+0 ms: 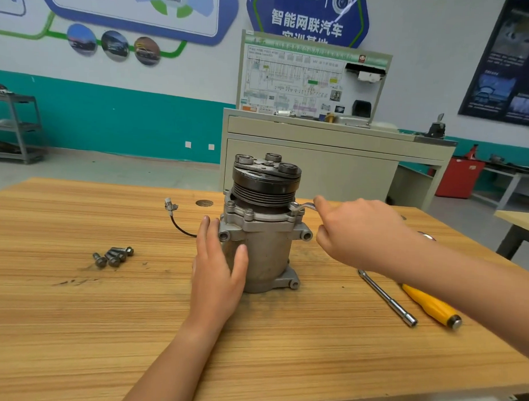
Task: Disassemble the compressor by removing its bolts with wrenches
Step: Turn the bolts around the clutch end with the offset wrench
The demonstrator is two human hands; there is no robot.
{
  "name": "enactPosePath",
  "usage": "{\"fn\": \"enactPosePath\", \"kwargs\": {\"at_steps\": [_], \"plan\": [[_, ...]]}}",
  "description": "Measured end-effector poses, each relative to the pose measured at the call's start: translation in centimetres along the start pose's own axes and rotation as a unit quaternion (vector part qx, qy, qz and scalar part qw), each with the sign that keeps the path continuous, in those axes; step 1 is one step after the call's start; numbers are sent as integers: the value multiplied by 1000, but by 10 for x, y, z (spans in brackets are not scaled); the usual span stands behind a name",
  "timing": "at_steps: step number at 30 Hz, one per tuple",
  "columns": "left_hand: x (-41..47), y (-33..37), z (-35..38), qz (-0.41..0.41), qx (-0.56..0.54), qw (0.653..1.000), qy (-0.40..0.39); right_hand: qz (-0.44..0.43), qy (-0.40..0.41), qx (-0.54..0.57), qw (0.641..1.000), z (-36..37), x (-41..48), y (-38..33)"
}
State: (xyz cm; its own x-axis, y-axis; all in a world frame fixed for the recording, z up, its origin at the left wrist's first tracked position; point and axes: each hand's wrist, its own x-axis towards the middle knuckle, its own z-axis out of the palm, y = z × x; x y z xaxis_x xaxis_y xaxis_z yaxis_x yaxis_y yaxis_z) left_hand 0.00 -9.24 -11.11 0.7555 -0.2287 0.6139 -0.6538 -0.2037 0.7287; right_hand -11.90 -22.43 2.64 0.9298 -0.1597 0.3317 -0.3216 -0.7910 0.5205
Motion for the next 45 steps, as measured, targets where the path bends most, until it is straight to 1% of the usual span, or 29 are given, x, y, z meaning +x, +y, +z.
{"fn": "enactPosePath", "kwargs": {"at_steps": [3,7,9,11,12,14,15,17,18,19,20,21,22,23,24,25,26,28,30,33,38,41,45], "plan": [[0,-2,0,-5,10,1000,3,-33,-7,-8,999,11,2,17],[0,-1,1,-5,6,1000,2,-64,-14,-58,996,28,32,39],[0,-2,1,-2,1,1000,3,-61,-4,-31,998,36,48,40],[1,-2,1,-1,-2,1000,5,-64,35,-9,997,45,60,33],[1,-2,1,-2,-4,1000,4,-68,85,-2,994,52,64,30],[1,-2,1,-1,-9,1000,1,-54,204,40,977,60,69,20],[1,-2,0,-1,-11,1000,-1,-49,237,54,969,63,71,16],[1,0,0,-3,-11,1000,-5,-59,233,88,967,63,71,11],[1,0,0,-5,-10,1000,-6,-48,217,119,968,62,71,11],[0,0,-1,-7,-9,1000,-7,-13,209,153,966,59,69,12],[0,-1,-1,-7,-7,1000,-7,45,203,193,959,56,66,15],[0,-1,-1,-6,-5,1000,-6,102,207,240,943,52,60,18],[0,-1,-2,-7,-3,1000,-6,141,212,297,920,46,52,21],[-1,-1,-2,-9,-2,1000,-6,158,224,355,894,38,43,23],[-1,-1,-2,-10,-3,1000,-7,158,231,381,881,31,33,24],[-1,-1,-2,-11,-4,1000,-8,149,218,372,890,24,23,24],[-1,0,-2,-12,-6,1000,-9,135,187,346,909,18,13,23],[-1,0,-3,-12,-7,1000,-8,115,101,245,957,10,-3,18],[-1,0,-3,-15,-5,1000,-6,101,23,155,983,5,-10,8],[-2,1,-4,-20,-2,1000,-8,88,-49,105,989,-6,-9,-6],[-1,2,-4,-22,6,1000,-10,56,-109,32,992,-36,0,-25],[-1,1,-5,-24,9,1000,-12,45,-132,13,990,-47,4,-30],[-1,1,-6,-28,9,999,-17,43,-147,-23,988,-41,3,-24]]}}
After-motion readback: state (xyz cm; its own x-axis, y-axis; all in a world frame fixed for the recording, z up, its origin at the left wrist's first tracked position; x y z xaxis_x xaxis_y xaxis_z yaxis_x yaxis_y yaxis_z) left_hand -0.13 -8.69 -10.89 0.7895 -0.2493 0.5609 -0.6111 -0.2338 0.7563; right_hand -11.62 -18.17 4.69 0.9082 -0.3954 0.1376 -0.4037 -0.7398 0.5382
